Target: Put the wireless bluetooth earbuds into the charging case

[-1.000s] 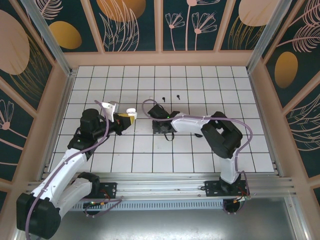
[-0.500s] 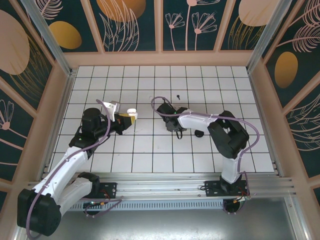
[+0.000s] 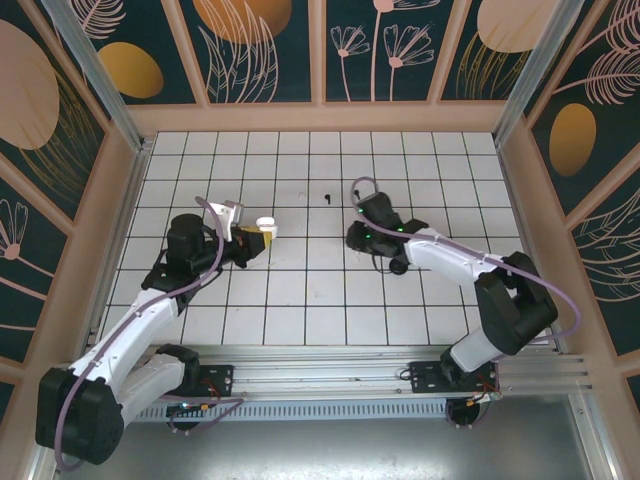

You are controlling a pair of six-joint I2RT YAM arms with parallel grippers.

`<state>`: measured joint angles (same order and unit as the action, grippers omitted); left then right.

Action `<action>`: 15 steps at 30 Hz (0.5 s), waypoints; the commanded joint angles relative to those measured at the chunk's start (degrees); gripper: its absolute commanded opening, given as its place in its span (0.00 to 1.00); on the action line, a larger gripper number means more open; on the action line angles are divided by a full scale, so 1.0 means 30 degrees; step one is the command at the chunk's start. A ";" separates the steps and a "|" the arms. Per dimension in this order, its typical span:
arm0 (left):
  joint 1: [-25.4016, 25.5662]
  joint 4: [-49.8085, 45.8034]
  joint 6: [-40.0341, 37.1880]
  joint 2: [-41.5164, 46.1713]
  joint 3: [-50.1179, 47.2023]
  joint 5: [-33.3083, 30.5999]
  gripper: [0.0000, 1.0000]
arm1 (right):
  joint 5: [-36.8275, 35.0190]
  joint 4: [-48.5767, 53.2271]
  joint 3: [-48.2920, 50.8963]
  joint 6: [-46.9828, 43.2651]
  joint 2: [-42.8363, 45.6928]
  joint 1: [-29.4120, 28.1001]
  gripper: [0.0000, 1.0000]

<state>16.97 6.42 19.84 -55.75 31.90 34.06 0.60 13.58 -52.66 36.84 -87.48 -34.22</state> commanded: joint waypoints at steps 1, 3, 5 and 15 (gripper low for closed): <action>-0.0033 0.2086 0.1156 -0.0435 -0.0249 0.1015 0.13 | 0.2377 -0.1129 0.1080 -0.0353 -0.0242 0.0842 0.28; 0.0060 0.2843 0.1742 -0.0729 -0.0467 0.1206 0.13 | 0.2549 -0.0999 0.1074 -0.0714 -0.0798 0.1374 0.27; 0.0356 0.3350 0.2061 -0.1014 -0.0583 0.1179 0.13 | 0.2637 -0.1008 0.0879 -0.0940 -0.1441 0.1532 0.27; 0.1842 0.3579 0.1976 -0.1956 -0.0363 0.0246 0.12 | 0.2204 -0.0983 -0.0031 -0.1264 -0.3910 0.1650 0.25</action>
<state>22.06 14.04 25.02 -61.12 30.94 35.44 7.14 11.35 -50.89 34.37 -97.69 -29.67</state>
